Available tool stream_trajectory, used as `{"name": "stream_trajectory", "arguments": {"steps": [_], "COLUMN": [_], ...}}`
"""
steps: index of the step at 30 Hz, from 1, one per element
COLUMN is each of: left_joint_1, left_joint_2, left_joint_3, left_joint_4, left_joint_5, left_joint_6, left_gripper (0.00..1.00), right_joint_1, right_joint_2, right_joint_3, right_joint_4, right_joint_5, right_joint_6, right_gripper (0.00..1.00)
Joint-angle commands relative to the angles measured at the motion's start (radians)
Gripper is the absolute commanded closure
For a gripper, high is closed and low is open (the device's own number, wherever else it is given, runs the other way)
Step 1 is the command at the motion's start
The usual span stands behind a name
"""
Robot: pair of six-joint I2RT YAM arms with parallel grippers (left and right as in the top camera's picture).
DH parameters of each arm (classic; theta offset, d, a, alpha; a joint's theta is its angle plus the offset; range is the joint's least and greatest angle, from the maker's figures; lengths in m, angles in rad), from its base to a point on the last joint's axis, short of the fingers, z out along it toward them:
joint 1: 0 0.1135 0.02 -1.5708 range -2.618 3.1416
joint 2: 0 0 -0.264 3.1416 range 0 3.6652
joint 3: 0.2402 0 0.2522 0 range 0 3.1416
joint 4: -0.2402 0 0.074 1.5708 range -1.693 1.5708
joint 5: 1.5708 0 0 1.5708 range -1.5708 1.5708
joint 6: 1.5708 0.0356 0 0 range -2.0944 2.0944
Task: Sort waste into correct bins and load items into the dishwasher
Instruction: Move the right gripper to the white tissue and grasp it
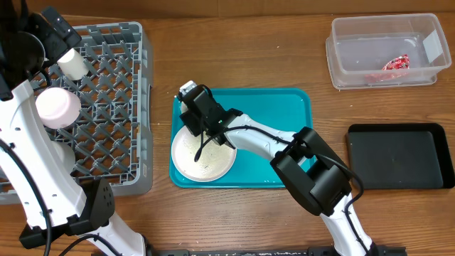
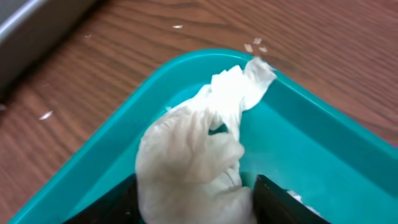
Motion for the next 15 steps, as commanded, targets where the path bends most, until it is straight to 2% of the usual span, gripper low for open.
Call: {"name": "stream_trajectory", "arguments": {"steps": [1,7,13,15], "left_joint_1": [0.0,0.0,0.0,0.0], "left_joint_2": [-0.001,0.0,0.0,0.0], "left_joint_3": [0.002,0.002,0.002,0.002], "left_joint_4": [0.002,0.002,0.002,0.002], "left_joint_5": [-0.003,-0.003,-0.003,-0.003], "left_joint_6": [0.002,0.002,0.002,0.002], "left_gripper": [0.0,0.0,0.0,0.0], "right_joint_1": [-0.027,-0.058,-0.087,-0.103], "right_joint_2": [0.001,0.001,-0.022,-0.045], "right_joint_3": [0.002,0.021,0.105,0.145], "right_joint_4": [-0.008,-0.053,-0.151,-0.19], "right_joint_5": [0.055,0.053,0.051,0.063], "right_joint_6": [-0.008,0.023,0.026,0.042], "right_gripper": [0.53,0.81,0.96,0.96]}}
